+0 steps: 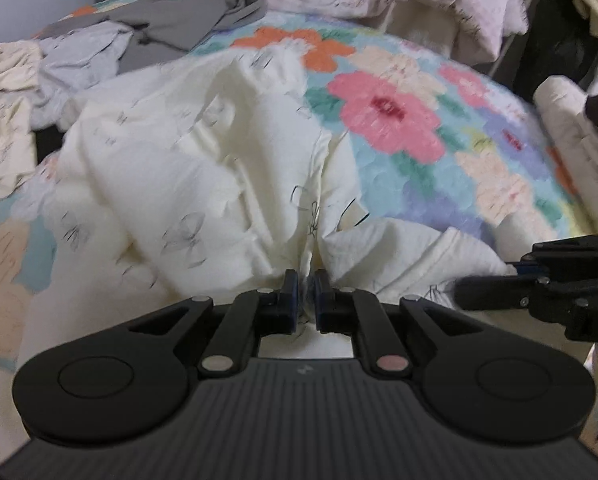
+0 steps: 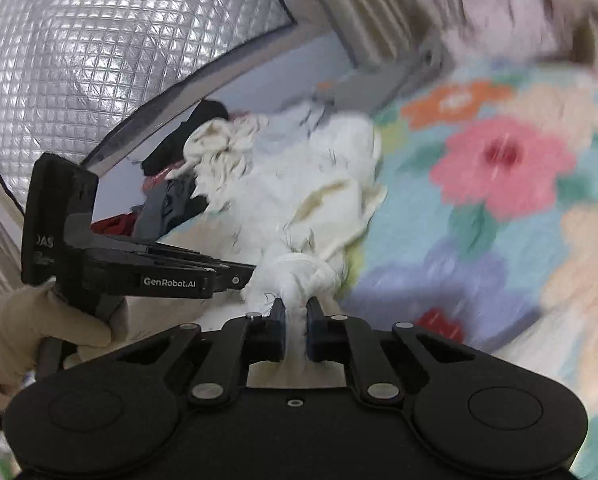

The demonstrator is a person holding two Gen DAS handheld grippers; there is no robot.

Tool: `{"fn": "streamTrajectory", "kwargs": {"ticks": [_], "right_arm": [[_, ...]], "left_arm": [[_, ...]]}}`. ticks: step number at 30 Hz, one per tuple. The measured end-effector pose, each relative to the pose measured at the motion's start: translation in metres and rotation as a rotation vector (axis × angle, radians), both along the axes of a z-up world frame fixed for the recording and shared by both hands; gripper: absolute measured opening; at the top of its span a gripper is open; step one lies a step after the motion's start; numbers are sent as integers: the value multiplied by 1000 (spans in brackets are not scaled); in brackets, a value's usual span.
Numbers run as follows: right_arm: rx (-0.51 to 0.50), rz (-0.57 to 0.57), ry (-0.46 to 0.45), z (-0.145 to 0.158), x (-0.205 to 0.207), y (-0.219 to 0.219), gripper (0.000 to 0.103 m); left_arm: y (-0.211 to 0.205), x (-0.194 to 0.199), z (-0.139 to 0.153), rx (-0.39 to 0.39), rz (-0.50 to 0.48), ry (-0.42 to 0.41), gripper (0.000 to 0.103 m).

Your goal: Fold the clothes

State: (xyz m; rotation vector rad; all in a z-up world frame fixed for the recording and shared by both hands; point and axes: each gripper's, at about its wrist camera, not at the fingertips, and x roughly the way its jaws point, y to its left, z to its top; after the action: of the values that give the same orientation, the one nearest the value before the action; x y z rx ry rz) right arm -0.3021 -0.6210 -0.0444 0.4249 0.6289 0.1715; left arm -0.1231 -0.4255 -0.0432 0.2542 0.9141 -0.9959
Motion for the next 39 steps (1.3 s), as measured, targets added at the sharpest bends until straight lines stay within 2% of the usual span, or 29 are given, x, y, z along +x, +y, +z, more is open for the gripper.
{"fn": "streamTrajectory", "kwargs": {"ticks": [3, 6, 7, 9, 10, 11, 14, 17, 19, 22, 23, 24, 26, 28, 31, 33, 34, 36, 39], "right_arm": [[-219, -86, -61, 31, -7, -5, 9], [-317, -158, -88, 57, -10, -27, 8], [-345, -185, -83, 60, -8, -36, 8], [-400, -238, -74, 66, -6, -54, 8], [-426, -264, -69, 69, -4, -64, 8], [-437, -286, -62, 70, -1, -74, 8], [-437, -330, -40, 63, 7, -97, 8], [-384, -369, -23, 43, 10, -118, 8], [-309, -390, -2, 29, 15, -136, 8], [-193, -416, 30, 11, 17, -156, 20], [-169, -434, 42, 8, 14, -158, 30], [-140, -456, 52, 5, 10, -161, 34], [-83, -478, 72, 3, 1, -163, 46], [-12, -485, 86, 2, -10, -165, 49], [140, -476, 59, 0, -40, -166, 54], [154, -450, 87, 2, -55, -159, 56], [133, -446, 104, 4, -62, -154, 57], [120, -493, 130, 5, -80, -142, 59], [184, -573, 160, -3, -107, -125, 62]], "left_arm": [[-24, -3, 19, -34, -53, -87, 8], [-53, 7, 44, -139, -62, -69, 9], [-62, 11, 50, -168, -57, -62, 13], [-81, 18, 63, -221, -47, -55, 27], [-86, 18, 65, -233, -50, -54, 46], [-91, 17, 66, -242, -55, -52, 54], [-103, 12, 56, -223, -106, -21, 55], [-110, 3, 27, -132, -159, 15, 55], [-114, -3, 5, -66, -187, 37, 55], [-117, -8, -22, 39, -198, 23, 55], [-120, -9, -29, 79, -194, 3, 55], [-121, -9, -31, 89, -193, -6, 55], [-123, -9, -33, 94, -192, -19, 55], [-125, -8, -32, 93, -175, -17, 55], [-124, -9, -27, 74, -142, -21, 55], [-121, -13, -19, 33, -123, -25, 55], [-116, -16, -13, 2, -122, -20, 51], [-106, -26, -2, -51, -125, -27, 50], [-89, -54, 9, -92, -157, -61, 47]]}}
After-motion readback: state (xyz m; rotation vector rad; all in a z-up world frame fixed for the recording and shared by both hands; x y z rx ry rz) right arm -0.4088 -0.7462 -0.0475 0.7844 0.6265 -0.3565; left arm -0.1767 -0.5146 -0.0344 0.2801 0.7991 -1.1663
